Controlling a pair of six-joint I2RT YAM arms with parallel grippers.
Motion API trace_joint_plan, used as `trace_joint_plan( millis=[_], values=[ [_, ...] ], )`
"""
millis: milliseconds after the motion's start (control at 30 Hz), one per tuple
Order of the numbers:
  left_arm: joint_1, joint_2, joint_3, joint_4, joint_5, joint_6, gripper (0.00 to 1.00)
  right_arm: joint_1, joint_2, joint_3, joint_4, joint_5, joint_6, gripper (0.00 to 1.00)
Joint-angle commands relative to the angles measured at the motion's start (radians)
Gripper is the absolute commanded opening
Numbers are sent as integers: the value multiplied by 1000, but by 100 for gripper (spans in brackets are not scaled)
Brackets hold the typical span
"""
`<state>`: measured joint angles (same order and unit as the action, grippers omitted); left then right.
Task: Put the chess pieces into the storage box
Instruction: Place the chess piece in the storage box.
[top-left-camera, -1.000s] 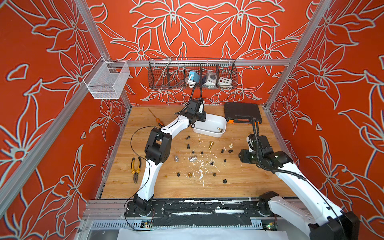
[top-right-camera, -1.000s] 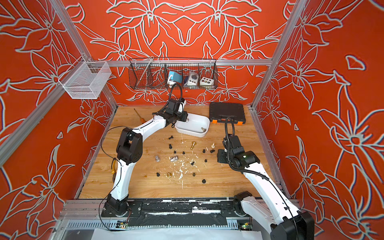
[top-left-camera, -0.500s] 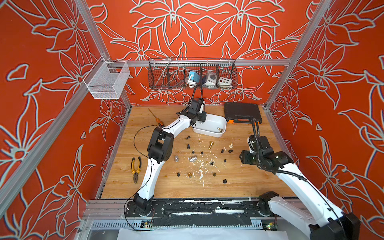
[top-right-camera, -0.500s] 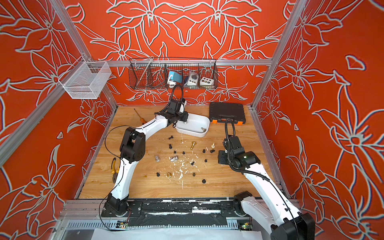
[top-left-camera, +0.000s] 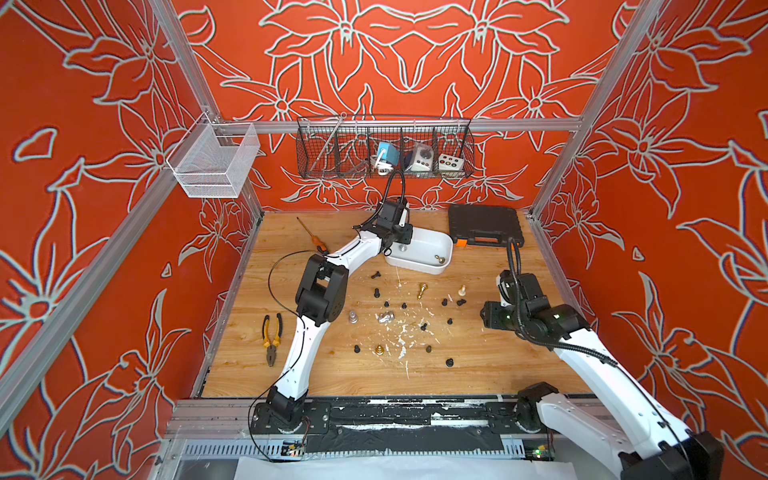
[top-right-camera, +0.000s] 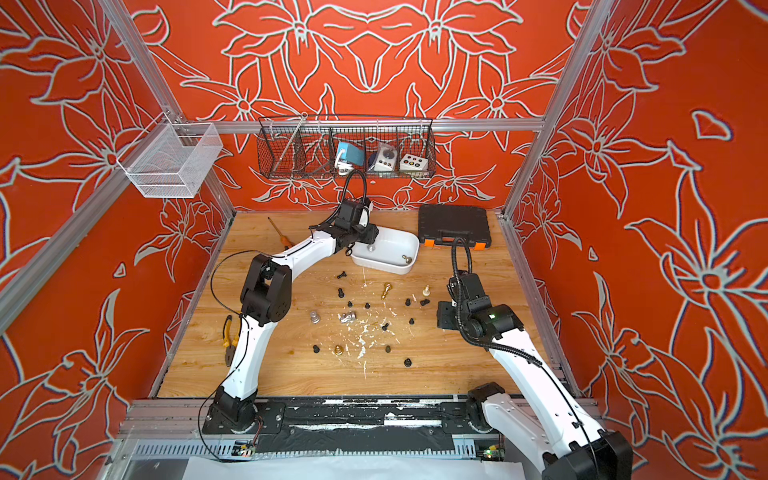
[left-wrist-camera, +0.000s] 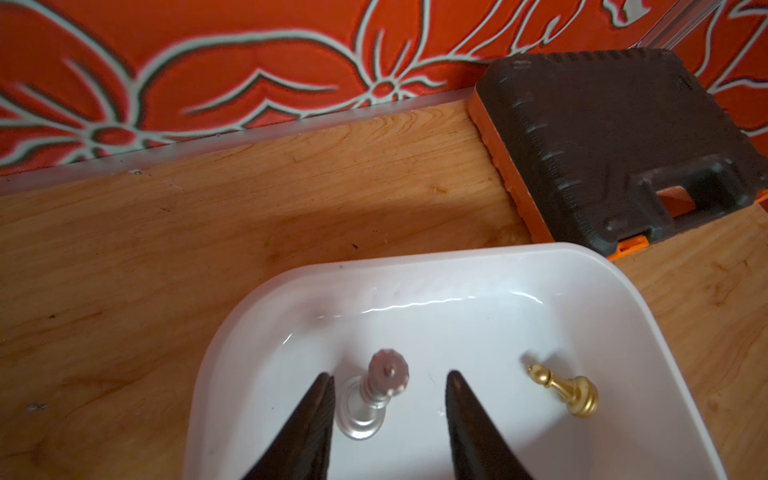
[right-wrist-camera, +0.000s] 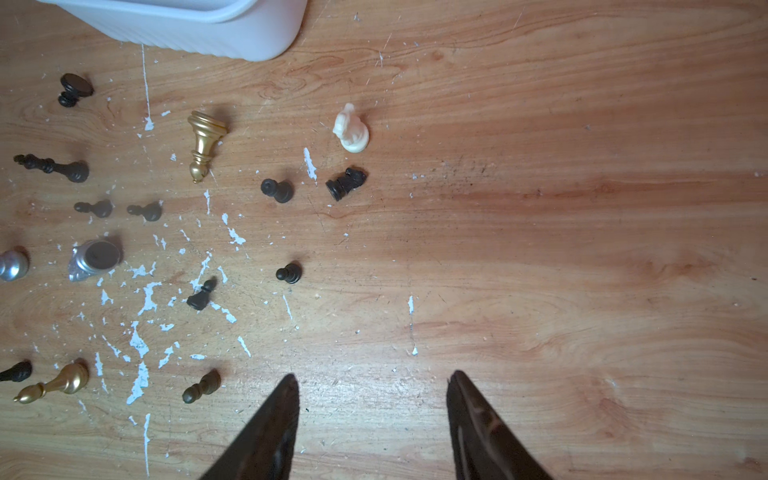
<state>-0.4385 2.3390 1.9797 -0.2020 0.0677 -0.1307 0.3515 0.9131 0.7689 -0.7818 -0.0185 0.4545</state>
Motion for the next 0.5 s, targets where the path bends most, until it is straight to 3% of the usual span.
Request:
trace_joint_plan(
  millis=[0, 233, 467],
  values=[
    [-4, -25, -12, -5, 2, 11, 46, -3, -12, 4, -27, 20, 4, 59],
    [-4, -53, -41, -4, 12, 18, 47, -3, -23, -10, -30, 19, 13, 59],
    [-8, -121, -160, 47, 52, 8, 48, -4, -11, -40, 3, -32, 7, 58]
  ],
)
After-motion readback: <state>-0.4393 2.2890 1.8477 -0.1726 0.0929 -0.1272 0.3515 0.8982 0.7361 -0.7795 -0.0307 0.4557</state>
